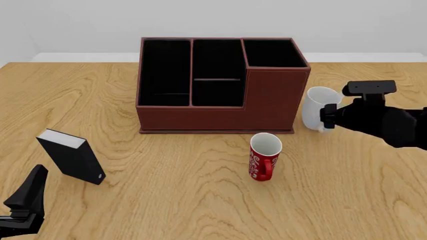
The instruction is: Pick up the white mug and place it to the right of the caddy.
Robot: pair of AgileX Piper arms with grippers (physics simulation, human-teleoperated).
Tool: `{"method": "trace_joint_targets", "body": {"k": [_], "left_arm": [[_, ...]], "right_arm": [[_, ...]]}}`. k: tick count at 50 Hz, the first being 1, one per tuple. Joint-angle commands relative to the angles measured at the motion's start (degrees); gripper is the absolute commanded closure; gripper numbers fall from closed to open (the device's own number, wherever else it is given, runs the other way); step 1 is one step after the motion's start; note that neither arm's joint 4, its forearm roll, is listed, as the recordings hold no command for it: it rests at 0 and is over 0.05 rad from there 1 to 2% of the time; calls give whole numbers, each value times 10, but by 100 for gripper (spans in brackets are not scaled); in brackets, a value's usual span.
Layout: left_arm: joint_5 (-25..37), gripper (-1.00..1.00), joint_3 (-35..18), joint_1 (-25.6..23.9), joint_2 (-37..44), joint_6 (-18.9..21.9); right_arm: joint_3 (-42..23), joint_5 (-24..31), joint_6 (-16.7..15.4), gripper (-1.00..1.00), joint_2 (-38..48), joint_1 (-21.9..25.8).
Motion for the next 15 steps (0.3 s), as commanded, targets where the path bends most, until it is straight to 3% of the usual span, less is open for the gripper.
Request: {"method": "trace_joint_targets", "body": {"k": [1, 15], "left_arm": [[0, -100, 0, 0, 0, 0], [0, -100, 0, 0, 0, 0]], "right_arm": [[0, 10, 1, -100, -25, 1], [-2, 20, 2, -100, -51, 2]]}}
